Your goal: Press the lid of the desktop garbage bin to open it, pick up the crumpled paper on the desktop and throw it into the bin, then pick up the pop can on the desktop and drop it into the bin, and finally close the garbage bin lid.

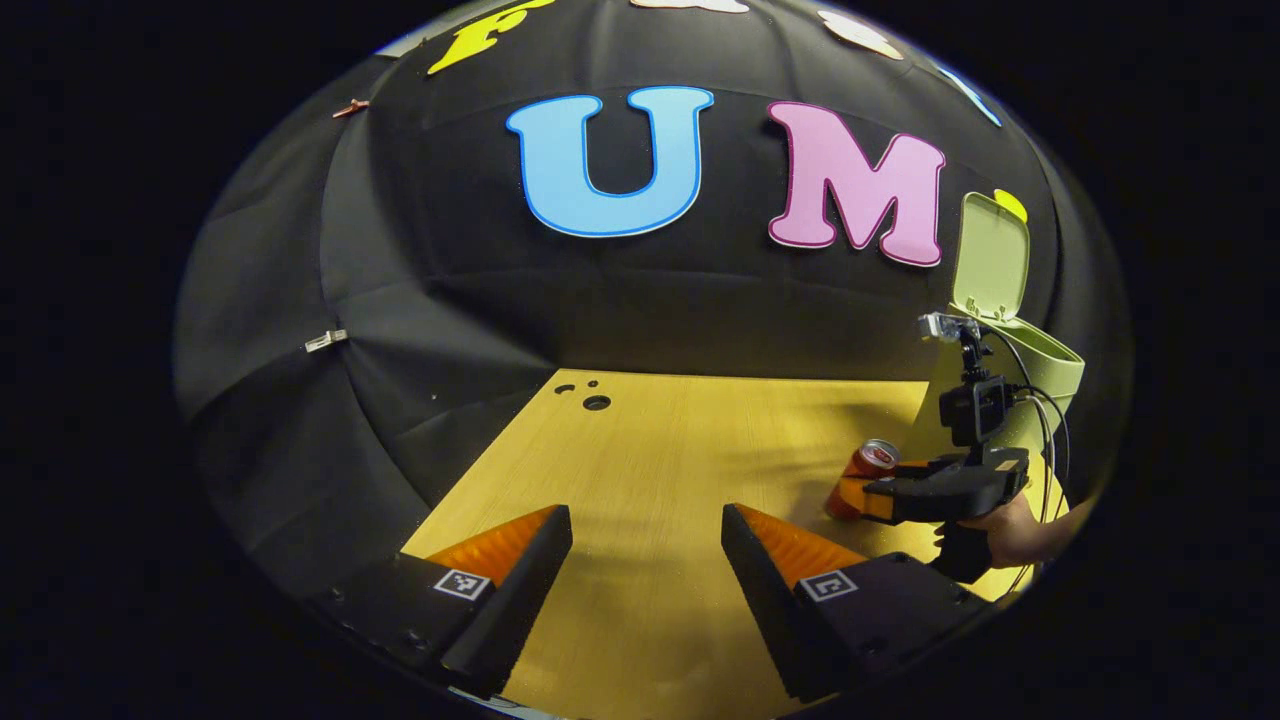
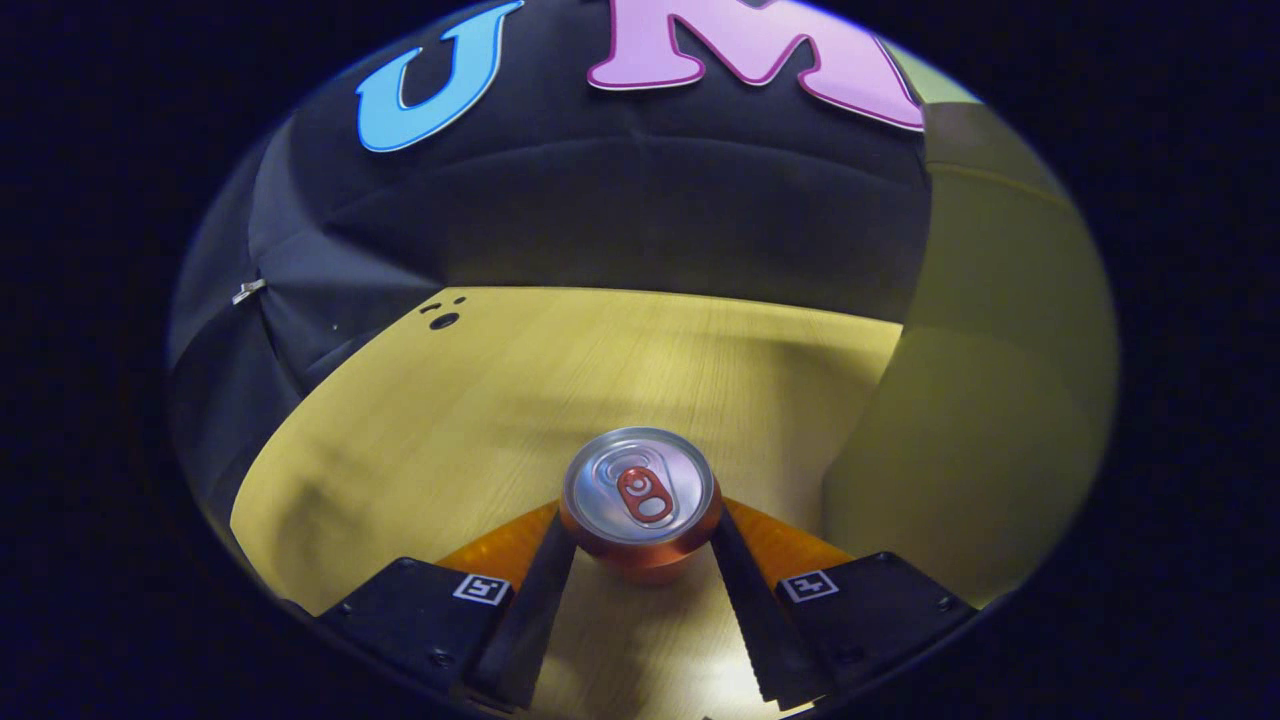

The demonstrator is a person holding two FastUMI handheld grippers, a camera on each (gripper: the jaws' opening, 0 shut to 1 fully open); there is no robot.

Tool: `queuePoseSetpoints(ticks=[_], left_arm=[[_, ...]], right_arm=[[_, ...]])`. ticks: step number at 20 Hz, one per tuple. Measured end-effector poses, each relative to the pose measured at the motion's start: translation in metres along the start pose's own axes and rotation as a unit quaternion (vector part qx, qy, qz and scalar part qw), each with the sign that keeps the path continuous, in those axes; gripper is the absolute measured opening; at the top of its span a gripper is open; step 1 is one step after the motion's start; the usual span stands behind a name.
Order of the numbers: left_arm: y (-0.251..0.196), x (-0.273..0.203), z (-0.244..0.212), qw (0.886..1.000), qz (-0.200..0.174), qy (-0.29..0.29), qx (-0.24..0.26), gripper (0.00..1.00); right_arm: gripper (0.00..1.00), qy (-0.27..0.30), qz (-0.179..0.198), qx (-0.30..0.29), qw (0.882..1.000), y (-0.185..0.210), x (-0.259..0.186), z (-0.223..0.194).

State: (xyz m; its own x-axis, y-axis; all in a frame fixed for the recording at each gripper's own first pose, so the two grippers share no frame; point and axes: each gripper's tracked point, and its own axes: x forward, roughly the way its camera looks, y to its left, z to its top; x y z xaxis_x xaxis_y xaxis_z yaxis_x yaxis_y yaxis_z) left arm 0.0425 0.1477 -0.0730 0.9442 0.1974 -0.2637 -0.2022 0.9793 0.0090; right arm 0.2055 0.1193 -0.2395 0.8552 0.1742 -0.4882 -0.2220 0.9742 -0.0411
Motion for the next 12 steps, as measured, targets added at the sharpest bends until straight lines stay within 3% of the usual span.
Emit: queuePoseSetpoints(ticks=[6, 7, 12], left_arm=[[-0.007, -0.006, 0.000, 1.000, -0.009, -0.006, -0.010, 0.96], [-0.009, -0.010, -0.002, 1.000, -0.011, -0.008, -0.011, 0.96], [-0.017, -0.028, -0.010, 0.999, -0.026, -0.015, -0.015, 0.96]], right_arm=[[0.79, -0.017, 0.057, -0.007, 0.998, 0.039, -0.053, 0.020], [0.82, -0.023, 0.064, -0.007, 0.998, 0.044, -0.064, 0.025], [0.82, -0.048, 0.099, 0.001, 0.994, 0.061, -0.121, 0.061]])
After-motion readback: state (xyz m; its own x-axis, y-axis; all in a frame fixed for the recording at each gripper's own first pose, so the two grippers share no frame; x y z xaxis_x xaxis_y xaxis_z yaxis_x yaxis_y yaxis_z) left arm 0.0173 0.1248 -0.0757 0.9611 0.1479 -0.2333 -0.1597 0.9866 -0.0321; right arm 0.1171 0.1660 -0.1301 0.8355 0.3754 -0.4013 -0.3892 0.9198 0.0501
